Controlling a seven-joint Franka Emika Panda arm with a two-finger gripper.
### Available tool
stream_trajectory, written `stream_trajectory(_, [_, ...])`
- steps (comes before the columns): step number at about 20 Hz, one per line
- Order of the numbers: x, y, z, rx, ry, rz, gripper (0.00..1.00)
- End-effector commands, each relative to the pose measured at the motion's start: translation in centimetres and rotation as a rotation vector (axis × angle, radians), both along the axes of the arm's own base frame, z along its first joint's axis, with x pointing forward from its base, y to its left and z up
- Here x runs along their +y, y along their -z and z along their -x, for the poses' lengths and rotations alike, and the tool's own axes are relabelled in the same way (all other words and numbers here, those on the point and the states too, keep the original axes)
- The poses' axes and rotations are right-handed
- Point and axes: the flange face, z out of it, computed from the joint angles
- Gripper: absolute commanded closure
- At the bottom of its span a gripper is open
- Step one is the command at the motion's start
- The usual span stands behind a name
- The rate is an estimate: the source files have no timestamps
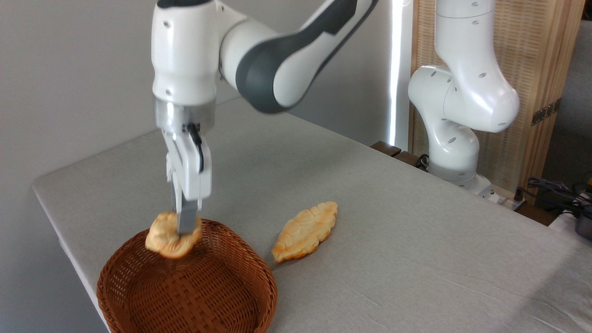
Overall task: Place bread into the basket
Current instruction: 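Lower the bread rolls into the basket and open the gripper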
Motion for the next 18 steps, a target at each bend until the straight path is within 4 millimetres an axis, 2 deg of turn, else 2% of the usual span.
stream_trajectory(1, [0.6,1.0,-1.7,-0.042,-0.034,0.012,0.68])
stream_trajectory(2, [0.6,1.2,-1.7,-0.04,-0.027,0.006,0.39])
stream_trajectory(3, [0.6,1.2,-1.7,-0.039,-0.026,-0.001,0.23])
stream_trajectory(5, [0.5,1.5,-1.7,-0.035,-0.023,-0.006,0.04])
stream_trajectory(6, [0.5,1.8,-1.8,-0.03,-0.023,-0.005,0.0])
stream_trajectory(9, [-0.1,2.2,-1.7,-0.02,-0.016,-0.001,0.0])
stream_trajectory(18, [-0.3,1.7,-1.5,-0.011,-0.018,0.006,0.0])
